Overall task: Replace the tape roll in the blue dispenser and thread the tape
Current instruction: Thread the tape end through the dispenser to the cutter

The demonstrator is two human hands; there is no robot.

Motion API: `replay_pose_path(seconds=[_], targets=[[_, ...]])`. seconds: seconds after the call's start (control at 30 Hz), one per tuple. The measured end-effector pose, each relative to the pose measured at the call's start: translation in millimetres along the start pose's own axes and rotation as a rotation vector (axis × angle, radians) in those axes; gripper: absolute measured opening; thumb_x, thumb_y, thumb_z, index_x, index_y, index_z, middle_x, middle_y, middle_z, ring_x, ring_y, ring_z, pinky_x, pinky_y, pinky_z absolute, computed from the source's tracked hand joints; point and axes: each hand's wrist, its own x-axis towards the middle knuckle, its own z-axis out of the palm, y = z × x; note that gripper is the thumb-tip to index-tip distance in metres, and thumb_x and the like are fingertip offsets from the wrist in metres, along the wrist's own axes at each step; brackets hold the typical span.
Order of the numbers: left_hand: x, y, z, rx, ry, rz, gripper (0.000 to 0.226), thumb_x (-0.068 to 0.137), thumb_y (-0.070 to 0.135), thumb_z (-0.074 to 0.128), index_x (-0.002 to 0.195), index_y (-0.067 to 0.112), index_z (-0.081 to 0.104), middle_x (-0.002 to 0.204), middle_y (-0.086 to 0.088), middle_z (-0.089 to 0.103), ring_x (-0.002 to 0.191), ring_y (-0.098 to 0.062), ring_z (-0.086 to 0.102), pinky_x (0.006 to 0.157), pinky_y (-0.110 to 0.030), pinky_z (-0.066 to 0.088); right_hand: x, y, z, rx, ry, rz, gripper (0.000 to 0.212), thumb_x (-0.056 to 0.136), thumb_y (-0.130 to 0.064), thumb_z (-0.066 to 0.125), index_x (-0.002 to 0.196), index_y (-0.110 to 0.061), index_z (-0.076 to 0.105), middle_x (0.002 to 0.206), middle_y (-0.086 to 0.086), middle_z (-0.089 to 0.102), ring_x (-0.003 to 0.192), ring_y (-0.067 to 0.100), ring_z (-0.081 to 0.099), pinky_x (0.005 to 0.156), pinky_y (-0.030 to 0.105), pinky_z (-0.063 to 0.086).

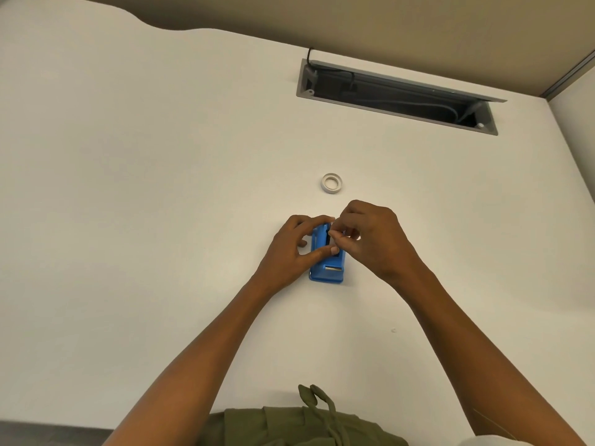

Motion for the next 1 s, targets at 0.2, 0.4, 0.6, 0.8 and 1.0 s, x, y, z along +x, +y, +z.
replay_pose_path(seconds=[0.2,0.4,0.6,0.8,1.0], targets=[[0.5,-0.7,-0.2,0.002,-0.002,-0.007,0.046,0.077,0.046,0.067,0.107,0.066,0.038,0.113,0.013,0.049,0.099,0.012,0.048,0.076,-0.002,0.040,1.1,-1.2,-7.0,-0.080,-0.104,-0.032,0.010,0.085,-0.013,0.062,0.087,-0.007,0.070,0.087,0.008,0.064,0.074,0.023,0.059,0.069,0.037,0.048],[1.3,-0.7,0.4,-0.004,0.006,-0.011,0.048,0.077,0.044,0.068,0.109,0.064,0.038,0.112,0.011,0.049,0.098,0.014,0.047,0.076,-0.002,0.040,15.4,-15.0,-13.1,-0.199,-0.204,0.102,0.014,0.081,-0.016,0.060,0.087,-0.013,0.072,0.090,0.005,0.067,0.085,0.024,0.061,0.073,0.034,0.046],[0.7,-2.5,1.0,-0.052,0.003,-0.027,0.048,0.079,0.032,0.071,0.120,0.043,0.048,0.112,0.006,0.051,0.100,0.002,0.052,0.078,-0.006,0.042,29.8,-30.1,-9.9,-0.364,-0.363,0.173,0.015,0.078,-0.013,0.060,0.090,-0.007,0.066,0.096,0.008,0.064,0.085,0.026,0.059,0.068,0.032,0.043],[0.1,-1.3,1.6,-0.066,-0.001,-0.031,0.048,0.079,0.024,0.071,0.124,0.027,0.054,0.112,0.002,0.051,0.100,-0.009,0.052,0.078,-0.006,0.041,10.6,-19.2,9.2,-0.324,-0.222,0.045,0.016,0.089,-0.013,0.047,0.098,-0.006,0.059,0.089,0.007,0.051,0.075,0.023,0.045,0.064,0.030,0.029],[0.8,1.6,-1.6,-0.032,-0.023,-0.051,0.054,0.078,0.037,0.070,0.129,0.031,0.051,0.113,0.004,0.050,0.101,-0.006,0.050,0.078,-0.009,0.043,4.2,4.4,-6.2,0.334,-0.052,0.252,0.029,0.070,-0.013,0.078,0.098,-0.016,0.070,0.089,0.002,0.065,0.076,0.017,0.066,0.072,0.027,0.055]])
